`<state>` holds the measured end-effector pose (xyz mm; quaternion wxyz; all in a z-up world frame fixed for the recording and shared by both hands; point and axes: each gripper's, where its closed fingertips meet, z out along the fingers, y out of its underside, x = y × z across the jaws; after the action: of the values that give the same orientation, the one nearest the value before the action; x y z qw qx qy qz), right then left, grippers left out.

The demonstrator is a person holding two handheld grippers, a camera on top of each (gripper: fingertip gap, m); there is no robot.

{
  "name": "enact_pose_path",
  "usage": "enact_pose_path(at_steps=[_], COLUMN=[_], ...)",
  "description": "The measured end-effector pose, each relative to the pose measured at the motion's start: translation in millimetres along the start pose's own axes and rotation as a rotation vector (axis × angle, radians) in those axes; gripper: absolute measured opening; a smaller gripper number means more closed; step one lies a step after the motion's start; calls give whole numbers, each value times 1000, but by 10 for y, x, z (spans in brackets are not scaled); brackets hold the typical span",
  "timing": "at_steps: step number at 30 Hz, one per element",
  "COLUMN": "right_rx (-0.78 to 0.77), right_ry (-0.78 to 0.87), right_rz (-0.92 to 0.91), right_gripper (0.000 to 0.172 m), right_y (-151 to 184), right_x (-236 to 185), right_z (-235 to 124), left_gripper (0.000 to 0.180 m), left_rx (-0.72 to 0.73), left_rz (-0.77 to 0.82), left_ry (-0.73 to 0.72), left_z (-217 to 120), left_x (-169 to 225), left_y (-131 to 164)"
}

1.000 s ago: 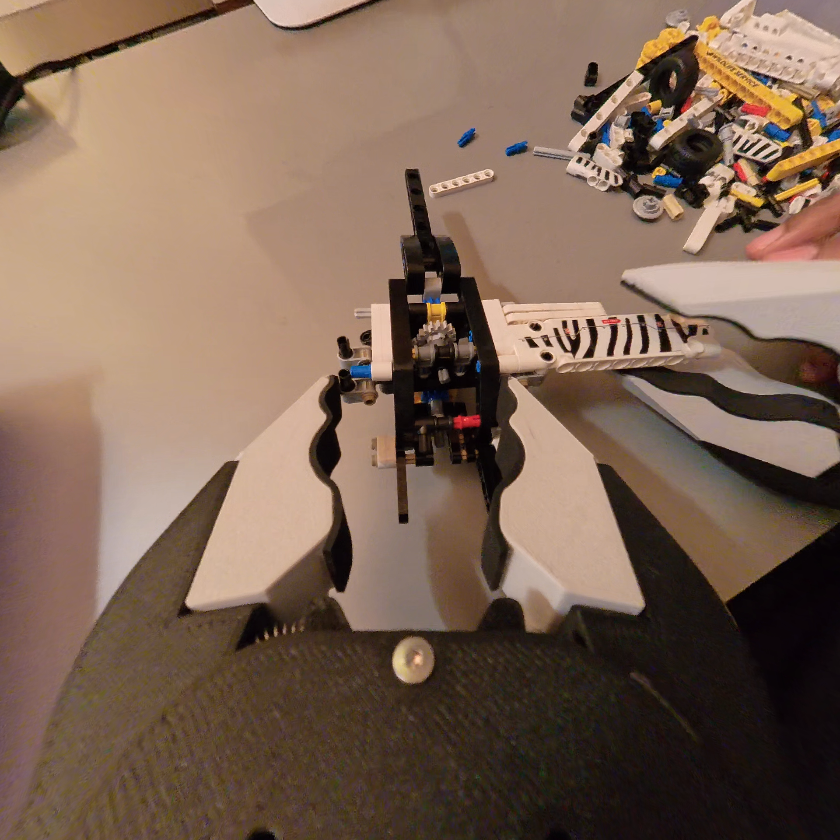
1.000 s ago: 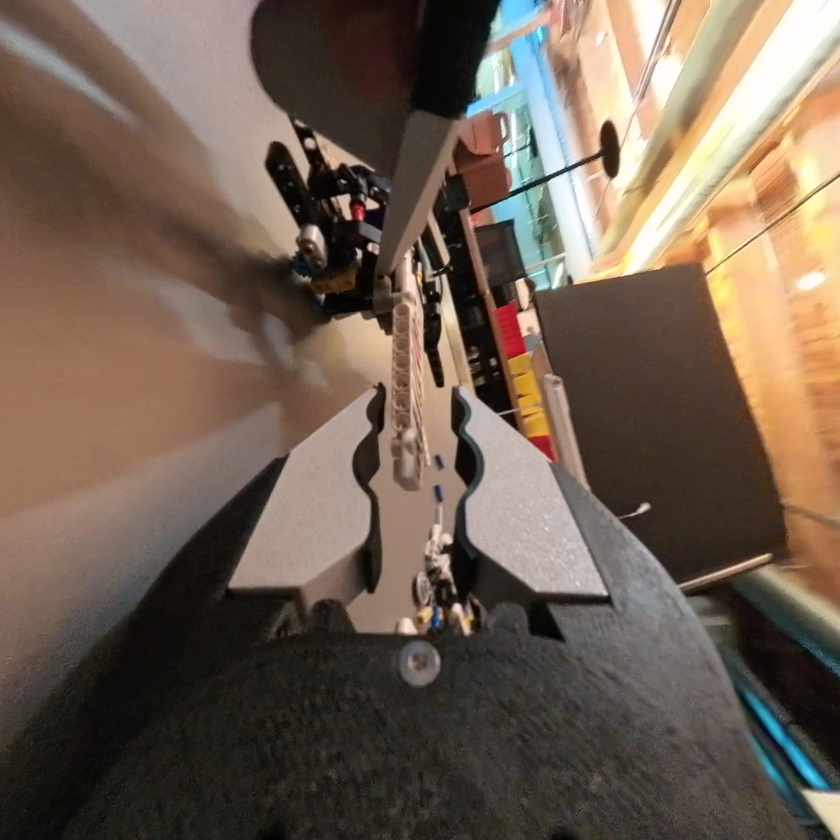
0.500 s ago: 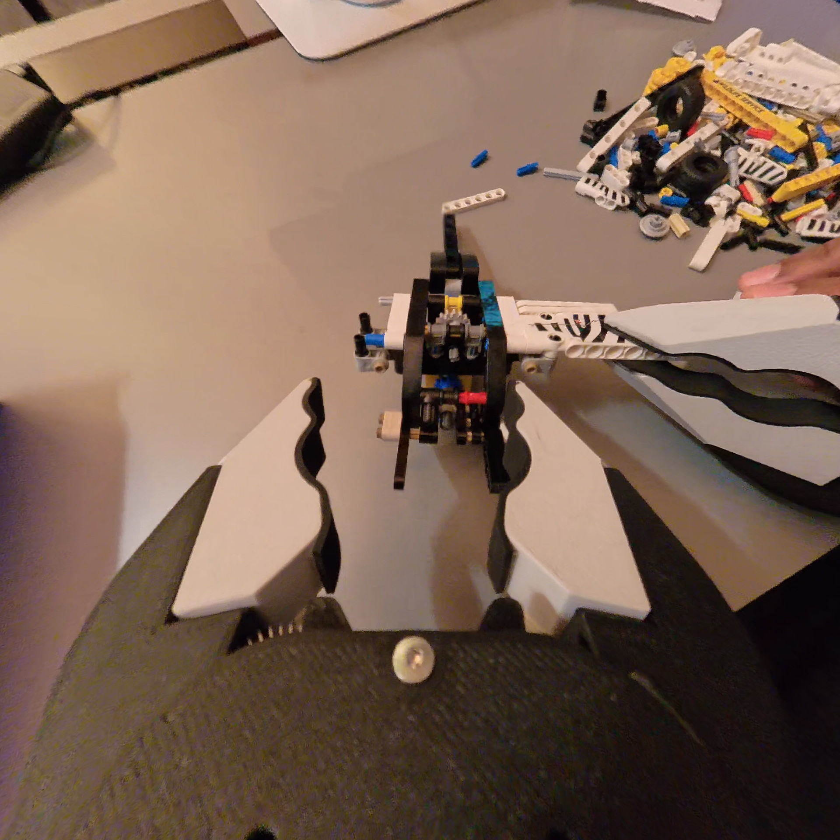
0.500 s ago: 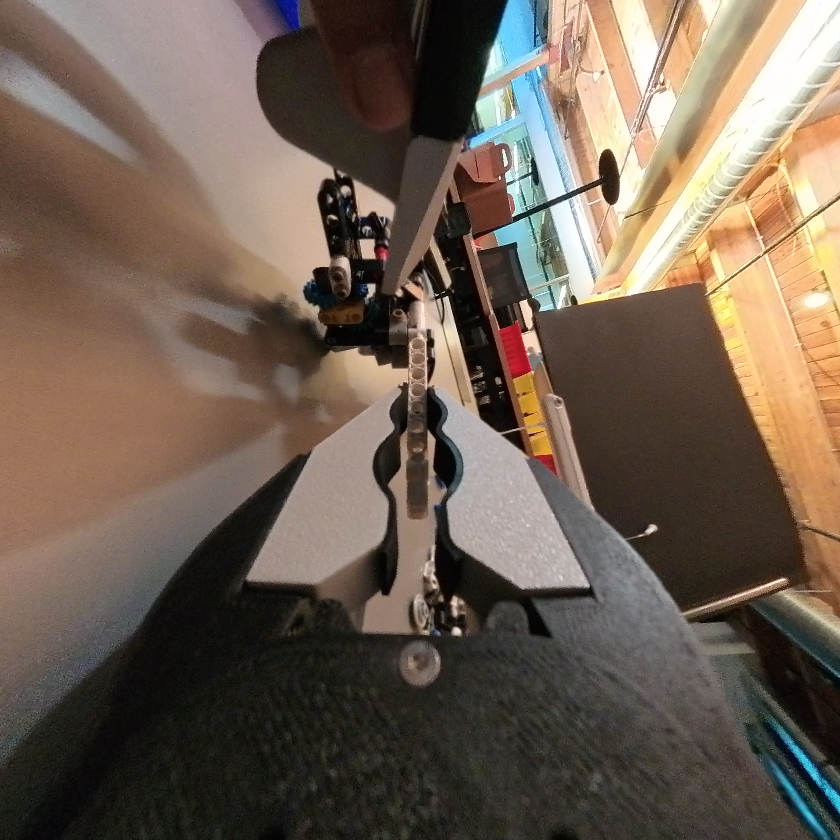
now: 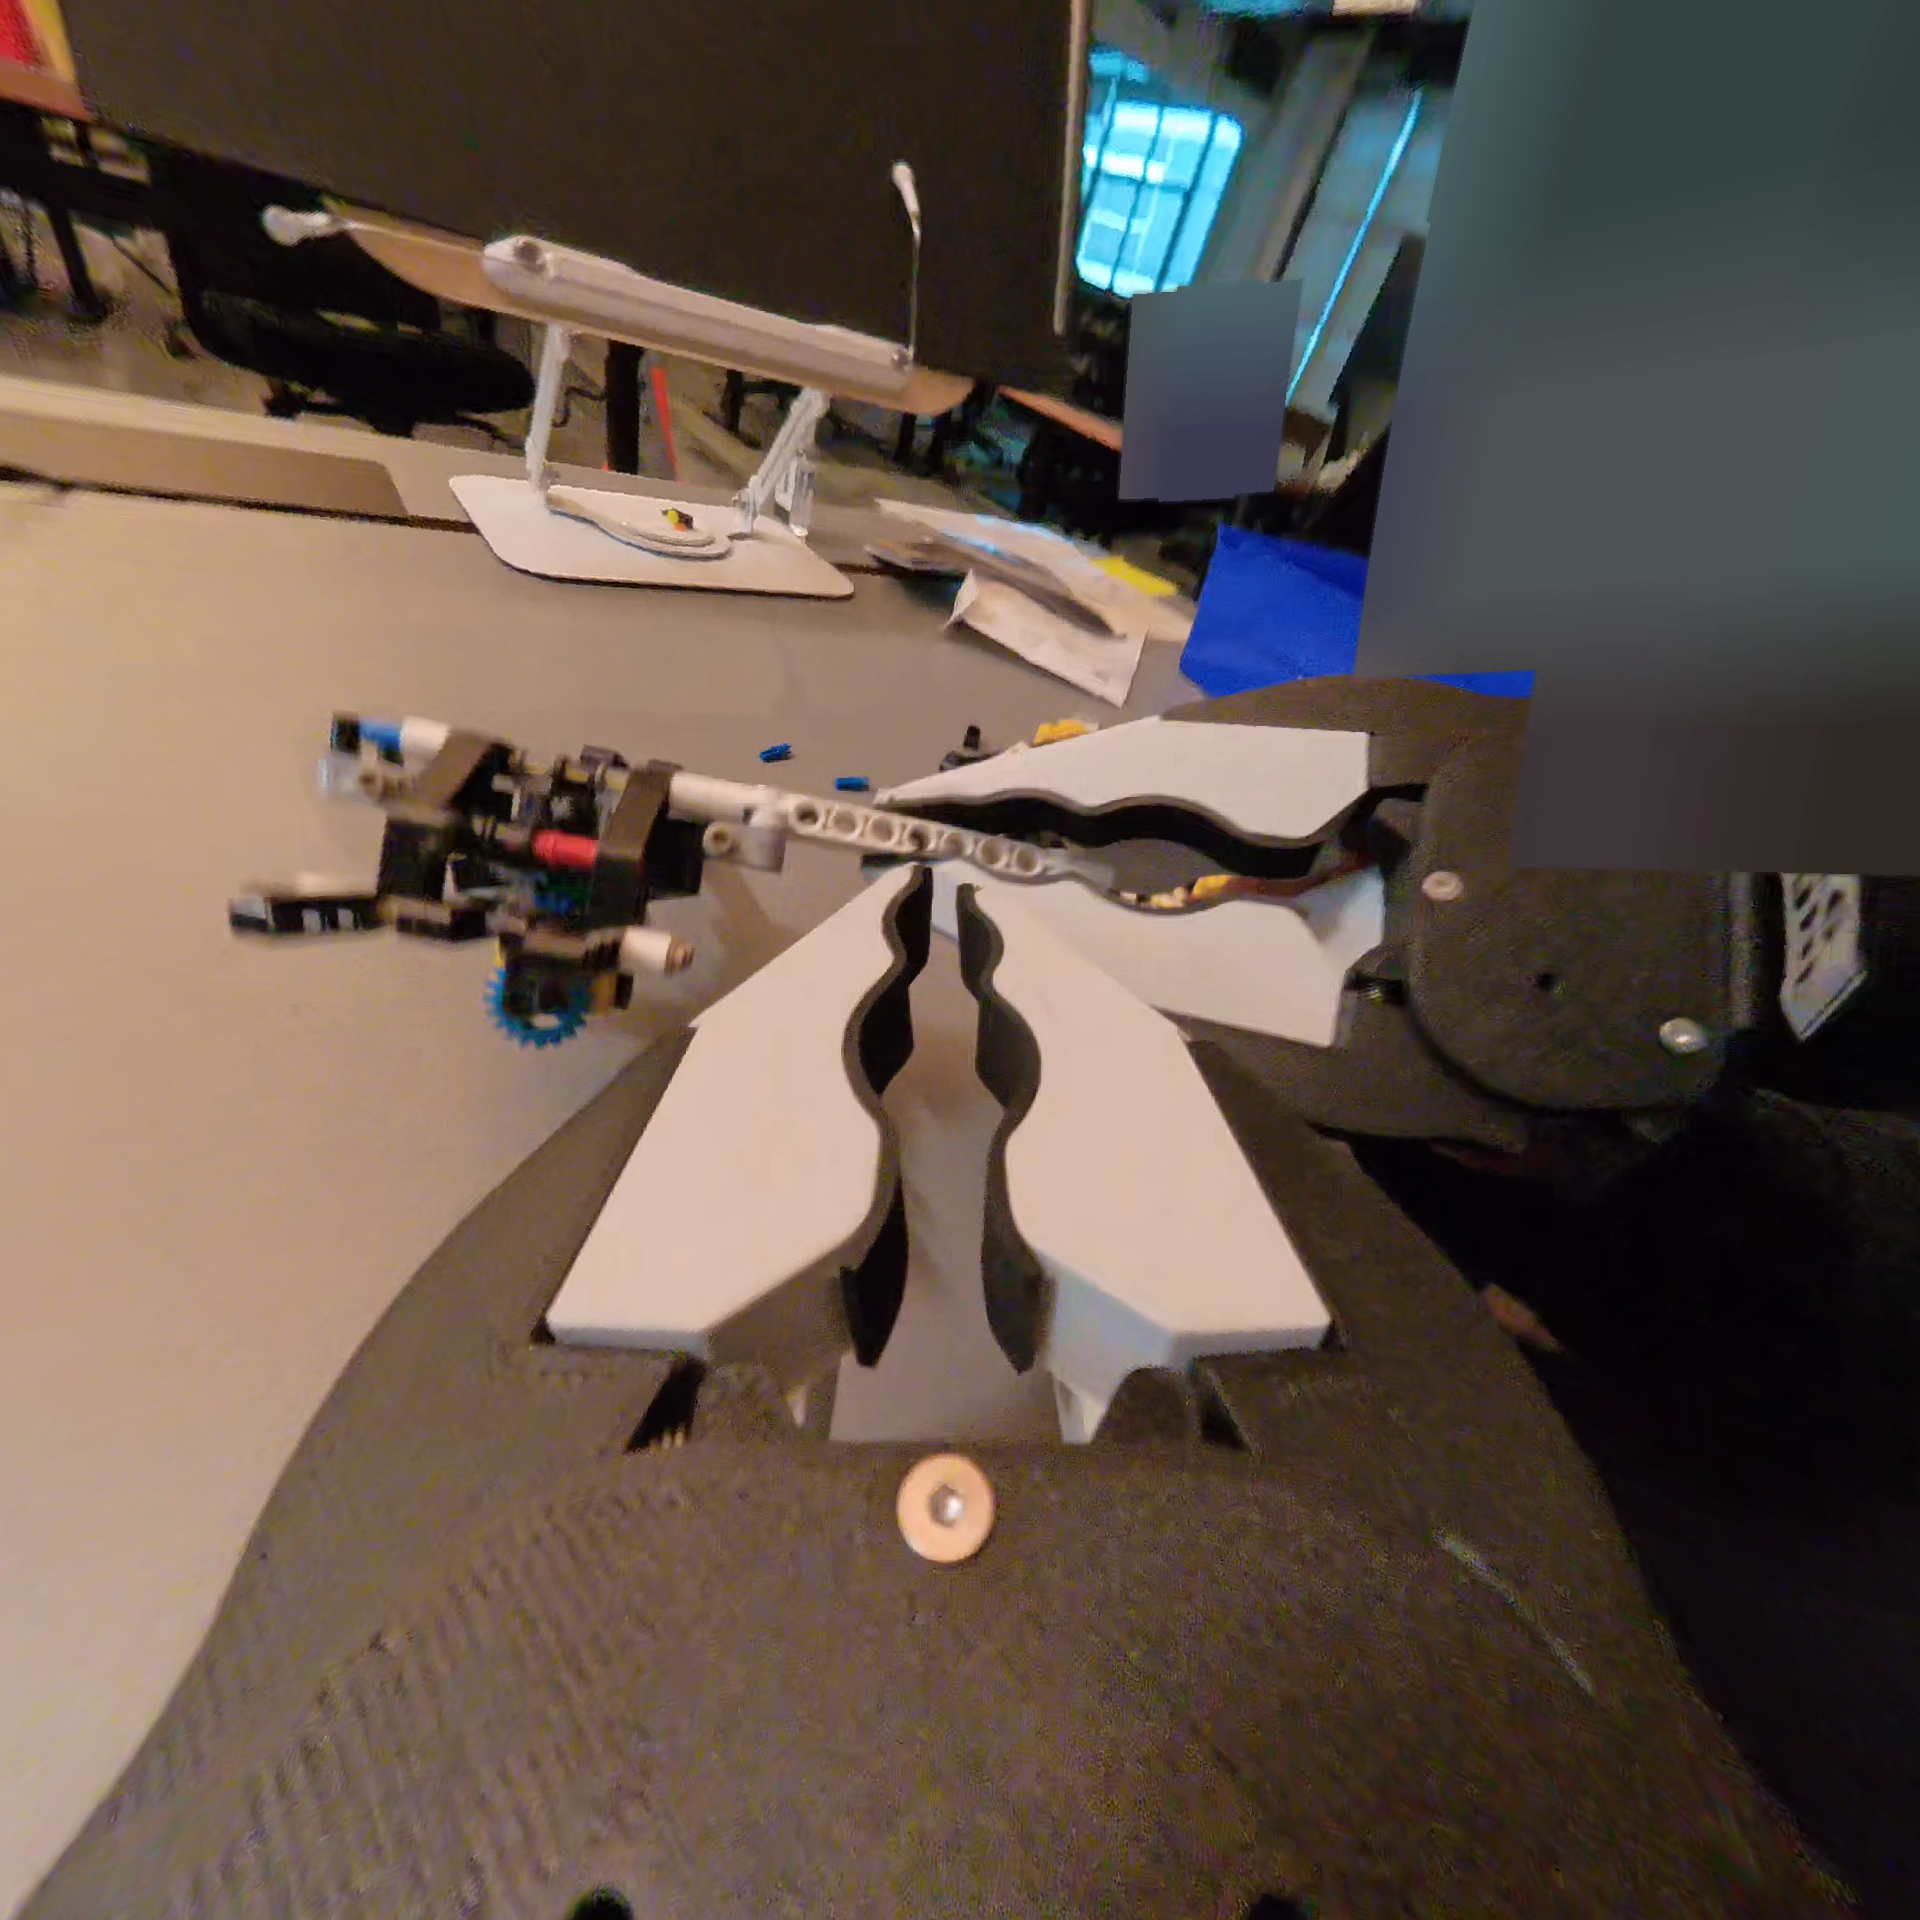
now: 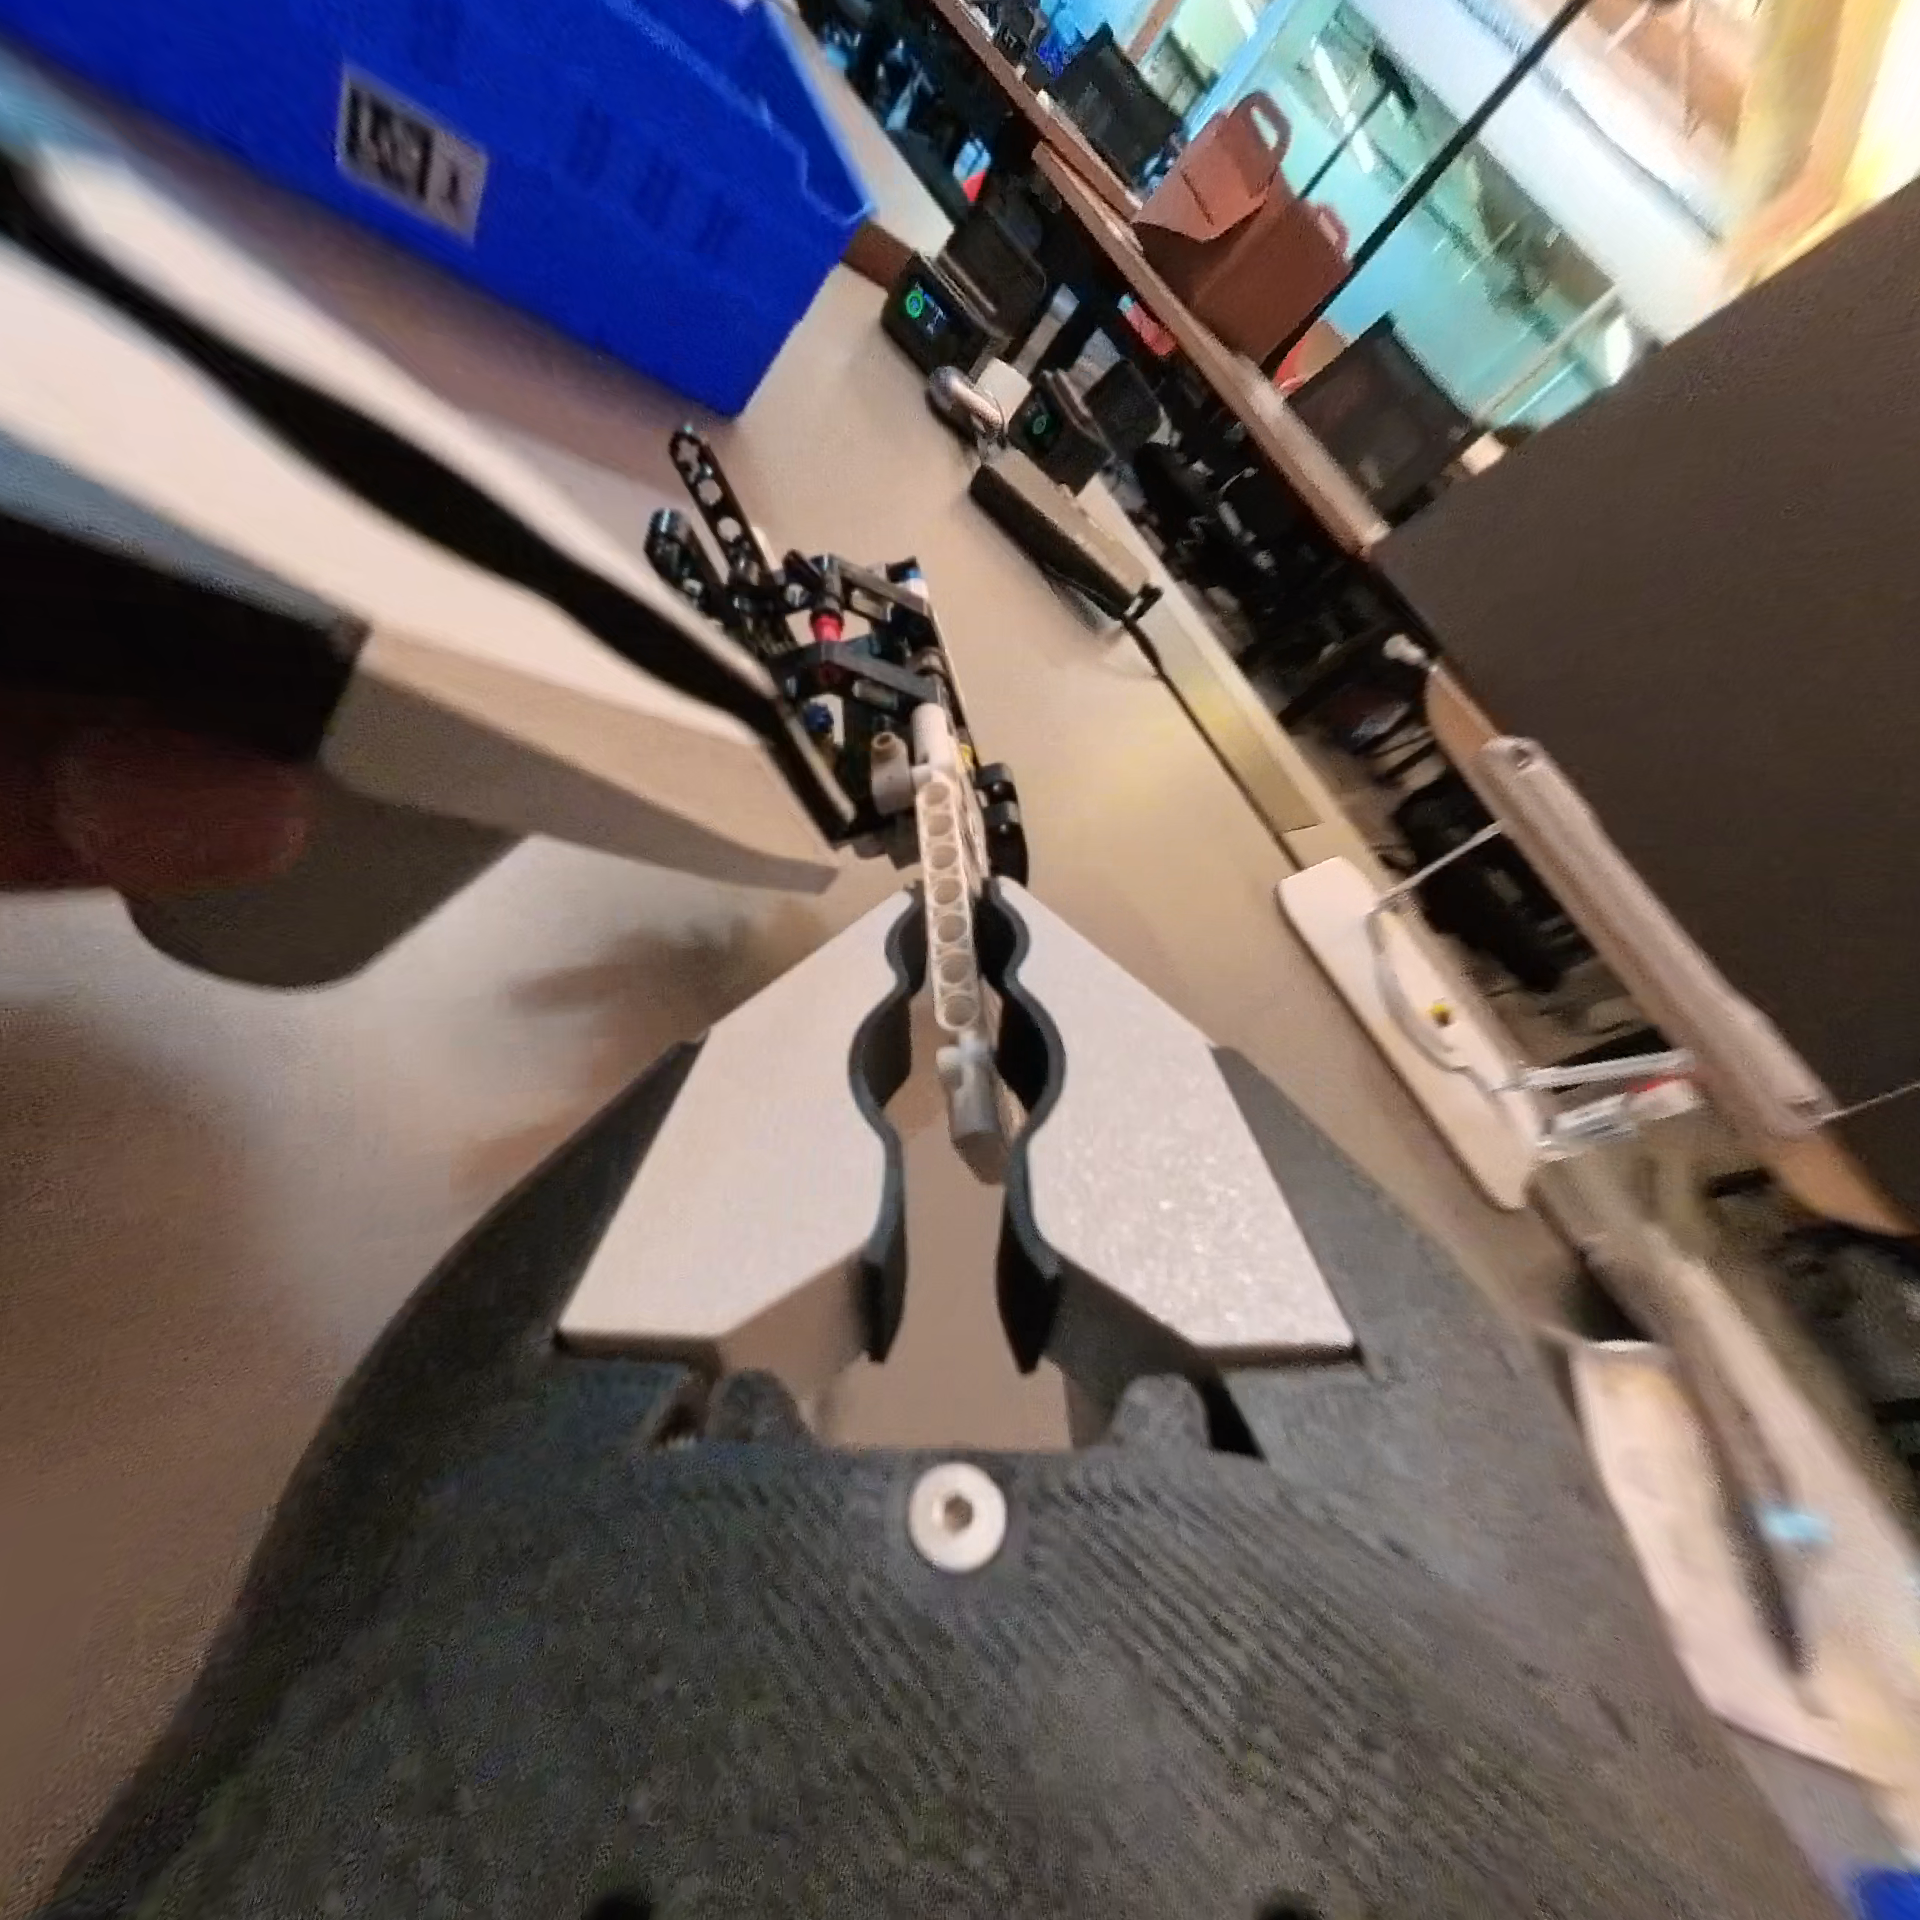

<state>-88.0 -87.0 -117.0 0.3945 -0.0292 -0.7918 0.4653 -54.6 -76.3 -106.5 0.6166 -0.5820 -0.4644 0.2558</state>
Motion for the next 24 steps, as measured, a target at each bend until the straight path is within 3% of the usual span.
enact_pose_path(at_steps=[2,7,12,18,24], right_rx=[12,97,195,205,162], right_ry=[-47,-191,-398,-397,-446], right_rz=[144,573,1022,1122,1178], right_gripper=[7,8,4,4,4], right_y=[-84,-270,-340,-222,-55], right_x=[71,233,273,254,280], right_z=[-14,-40,-71,-86,-128], left_gripper=[0,8,19,18,20], left_rx=[27,56,130,122,20], left_rz=[-52,124,177,216,456], left_ry=[-3,-198,-215,-192,-128], left_z=[27,102,117,141,76], left_x=[-64,-343,-333,-301,-50], left_y=[-47,-202,-389,-379,-319])
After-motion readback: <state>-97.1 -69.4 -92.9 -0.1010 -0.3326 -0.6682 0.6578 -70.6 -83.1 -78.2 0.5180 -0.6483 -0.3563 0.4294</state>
